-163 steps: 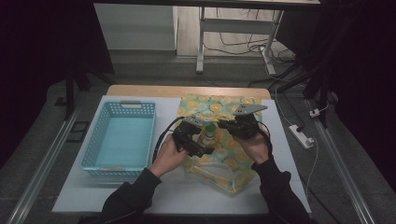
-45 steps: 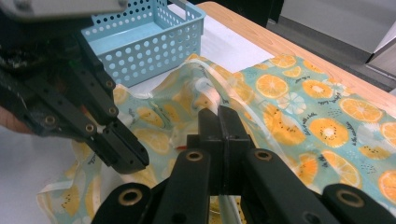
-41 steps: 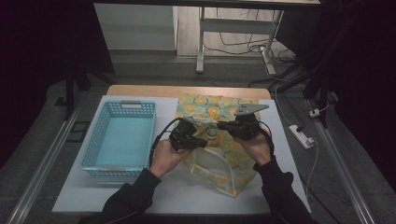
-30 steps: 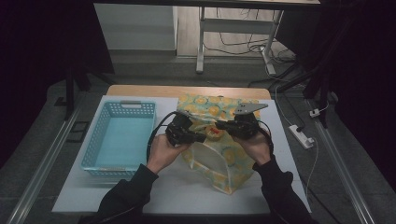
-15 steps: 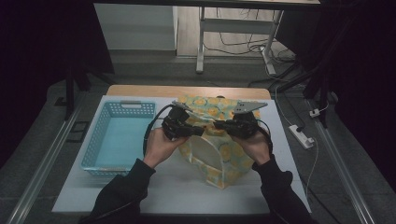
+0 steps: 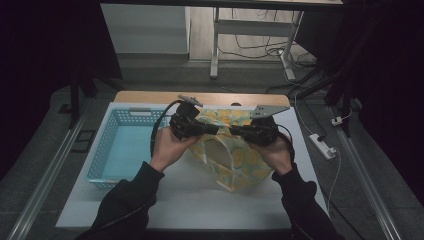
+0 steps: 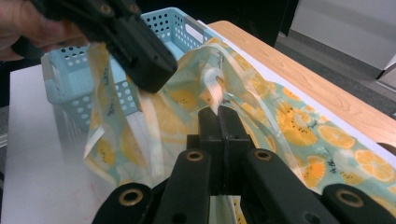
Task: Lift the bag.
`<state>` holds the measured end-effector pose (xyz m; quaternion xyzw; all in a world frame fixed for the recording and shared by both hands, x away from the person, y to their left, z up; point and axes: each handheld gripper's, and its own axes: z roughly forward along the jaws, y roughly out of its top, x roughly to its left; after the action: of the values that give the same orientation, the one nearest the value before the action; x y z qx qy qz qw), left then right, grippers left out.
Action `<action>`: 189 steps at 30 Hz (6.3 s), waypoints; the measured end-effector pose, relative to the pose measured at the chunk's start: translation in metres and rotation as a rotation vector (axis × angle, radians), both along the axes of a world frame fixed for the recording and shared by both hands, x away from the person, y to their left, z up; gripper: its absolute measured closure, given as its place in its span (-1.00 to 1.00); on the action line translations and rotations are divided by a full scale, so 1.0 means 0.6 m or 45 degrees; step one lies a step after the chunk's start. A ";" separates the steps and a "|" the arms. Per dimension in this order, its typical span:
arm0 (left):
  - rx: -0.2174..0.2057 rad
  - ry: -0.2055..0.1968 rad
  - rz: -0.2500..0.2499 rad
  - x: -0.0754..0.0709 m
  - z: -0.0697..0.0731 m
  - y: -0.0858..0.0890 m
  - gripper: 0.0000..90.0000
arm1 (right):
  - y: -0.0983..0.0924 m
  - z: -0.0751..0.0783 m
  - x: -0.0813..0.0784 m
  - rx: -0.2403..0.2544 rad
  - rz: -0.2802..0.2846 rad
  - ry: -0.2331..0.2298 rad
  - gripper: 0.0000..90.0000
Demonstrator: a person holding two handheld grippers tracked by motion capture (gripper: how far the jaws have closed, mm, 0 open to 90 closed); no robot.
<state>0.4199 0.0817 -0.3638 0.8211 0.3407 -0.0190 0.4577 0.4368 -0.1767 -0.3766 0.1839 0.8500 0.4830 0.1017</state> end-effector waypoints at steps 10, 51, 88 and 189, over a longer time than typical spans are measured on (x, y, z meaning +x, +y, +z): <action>-0.027 -0.038 0.010 0.013 0.054 0.010 0.99 | 0.005 0.036 0.004 0.007 0.012 -0.022 1.00; -0.099 -0.249 0.119 0.034 0.250 0.029 0.99 | 0.040 0.236 0.000 0.120 0.030 -0.175 1.00; 0.071 -0.154 0.113 0.082 0.018 0.006 0.97 | 0.060 0.039 0.061 0.040 -0.005 0.032 1.00; 0.061 -0.224 0.099 -0.077 -0.111 0.108 -1.00 | 0.021 -0.040 -0.007 -0.006 -0.108 0.089 -0.96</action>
<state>0.3737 0.1468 -0.4304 0.8165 0.3311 0.0790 0.4663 0.4325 -0.1642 -0.4004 0.2362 0.8457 0.4694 0.0928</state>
